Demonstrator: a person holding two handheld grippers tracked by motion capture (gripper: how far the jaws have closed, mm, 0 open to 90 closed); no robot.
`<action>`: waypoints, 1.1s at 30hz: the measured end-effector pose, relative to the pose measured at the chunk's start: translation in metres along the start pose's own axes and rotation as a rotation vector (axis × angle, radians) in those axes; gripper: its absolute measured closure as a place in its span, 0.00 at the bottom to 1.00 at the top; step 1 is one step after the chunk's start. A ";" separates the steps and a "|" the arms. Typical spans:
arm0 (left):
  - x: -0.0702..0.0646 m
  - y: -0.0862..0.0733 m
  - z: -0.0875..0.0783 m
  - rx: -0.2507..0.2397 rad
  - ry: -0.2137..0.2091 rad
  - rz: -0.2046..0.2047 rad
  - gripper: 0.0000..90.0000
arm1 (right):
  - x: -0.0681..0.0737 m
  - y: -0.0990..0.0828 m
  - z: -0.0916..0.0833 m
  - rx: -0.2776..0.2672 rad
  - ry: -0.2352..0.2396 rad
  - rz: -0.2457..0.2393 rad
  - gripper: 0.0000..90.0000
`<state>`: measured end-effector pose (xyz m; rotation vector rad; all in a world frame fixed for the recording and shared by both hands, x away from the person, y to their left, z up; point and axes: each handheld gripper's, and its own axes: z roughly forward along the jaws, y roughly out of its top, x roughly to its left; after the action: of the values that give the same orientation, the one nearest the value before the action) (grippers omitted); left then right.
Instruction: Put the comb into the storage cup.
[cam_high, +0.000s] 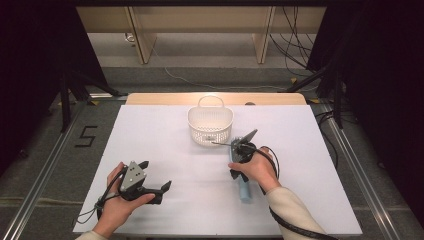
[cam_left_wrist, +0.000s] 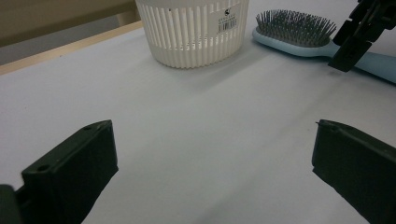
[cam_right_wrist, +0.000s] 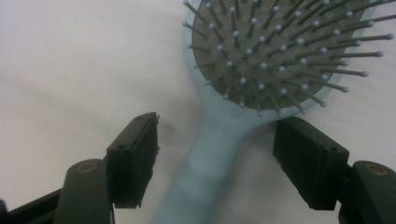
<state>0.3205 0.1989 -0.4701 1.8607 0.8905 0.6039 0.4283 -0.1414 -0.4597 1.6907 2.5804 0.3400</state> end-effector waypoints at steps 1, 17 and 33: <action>0.000 0.000 0.000 0.000 0.000 0.000 0.00 | 0.000 0.000 0.000 0.000 0.000 0.000 0.35; 0.000 0.000 0.000 -0.001 -0.007 0.002 0.00 | 0.005 0.010 0.000 0.054 -0.105 0.074 0.55; -0.001 0.000 0.001 -0.002 -0.012 0.004 0.00 | 0.010 0.016 0.001 0.106 -0.128 0.134 0.71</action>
<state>0.3206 0.1979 -0.4701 1.8634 0.8783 0.5954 0.4384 -0.1262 -0.4565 1.8586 2.4413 0.0967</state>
